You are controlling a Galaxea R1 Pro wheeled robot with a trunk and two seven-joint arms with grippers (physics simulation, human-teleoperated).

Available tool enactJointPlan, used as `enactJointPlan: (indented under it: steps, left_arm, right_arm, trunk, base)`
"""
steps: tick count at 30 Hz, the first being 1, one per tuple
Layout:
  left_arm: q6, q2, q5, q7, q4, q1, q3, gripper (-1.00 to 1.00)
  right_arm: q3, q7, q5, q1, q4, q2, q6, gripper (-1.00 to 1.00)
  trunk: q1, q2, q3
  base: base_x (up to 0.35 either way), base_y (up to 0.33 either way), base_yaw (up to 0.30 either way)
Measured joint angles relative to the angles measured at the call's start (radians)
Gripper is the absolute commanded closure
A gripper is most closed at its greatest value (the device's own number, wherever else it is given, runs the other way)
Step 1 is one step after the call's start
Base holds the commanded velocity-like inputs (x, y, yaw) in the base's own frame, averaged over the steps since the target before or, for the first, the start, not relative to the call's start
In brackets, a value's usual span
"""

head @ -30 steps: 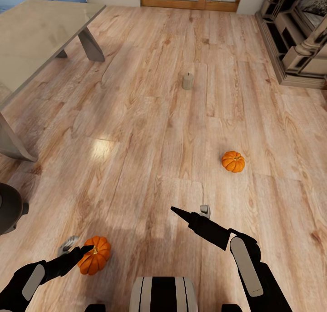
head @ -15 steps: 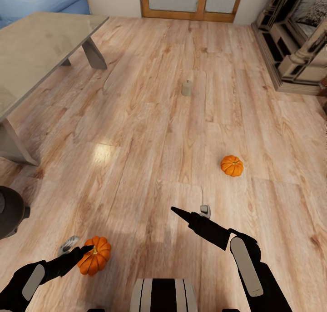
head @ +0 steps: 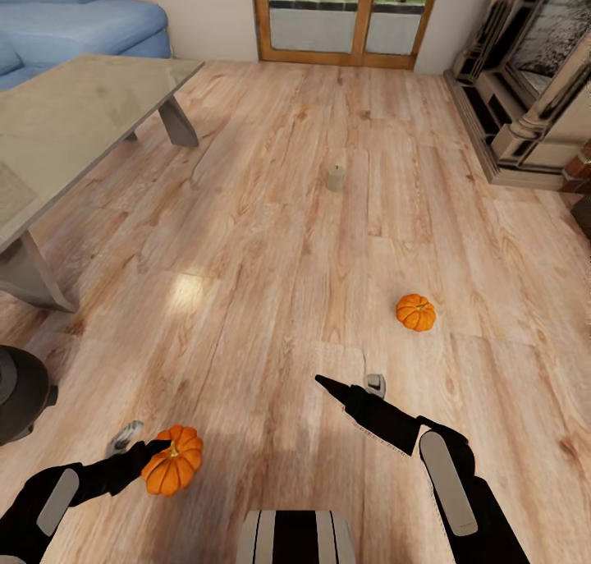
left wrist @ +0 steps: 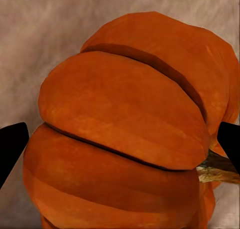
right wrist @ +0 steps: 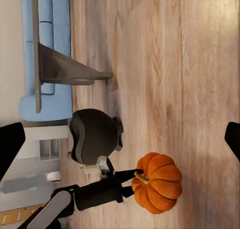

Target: Place each of the two pumpkins and all three candles from the living room inside a cabinet in the living room (use any cabinet), then make sure every cabinet is closed, and position the cauldron so it is next to a table in the living room.

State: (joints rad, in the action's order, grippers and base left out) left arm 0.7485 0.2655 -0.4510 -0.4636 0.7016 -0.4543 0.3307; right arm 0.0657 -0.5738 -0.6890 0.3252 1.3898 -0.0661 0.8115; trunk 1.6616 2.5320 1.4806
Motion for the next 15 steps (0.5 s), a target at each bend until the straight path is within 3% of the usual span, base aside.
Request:
enactJointPlan:
  steps: [3, 7, 11, 15]
  left_arm:
    - [0.125, 0.004, 0.001, 0.000, 0.064, 0.000, 0.005, 1.00]
    - [0.181, 0.007, 0.004, -0.007, 0.084, 0.000, 0.007, 1.00]
    - [0.245, 0.008, 0.000, -0.087, 0.113, 0.000, 0.008, 1.00]
    - [0.264, 0.024, 0.007, -0.159, 0.124, -0.002, 0.010, 1.00]
  right_arm:
    - [0.049, 0.001, 0.001, 0.000, -0.003, 0.001, 0.004, -1.00]
    - [0.061, 0.018, 0.001, 0.000, -0.004, 0.003, 0.009, -1.00]
    - [0.064, 0.070, 0.000, 0.000, -0.004, 0.003, 0.003, -1.00]
    - [0.065, 0.111, -0.001, 0.000, -0.002, 0.003, 0.002, -1.00]
  trunk:
    - [-0.001, -0.001, -0.012]
    - [-0.003, -0.002, -0.027]
    - [-0.005, -0.003, -0.043]
    - [-0.007, -0.004, -0.058]
  base:
    - [0.000, 0.000, 0.000]
    - [0.000, 0.000, 0.000]
    - [0.000, 0.000, 0.000]
    - [0.000, 0.000, 0.000]
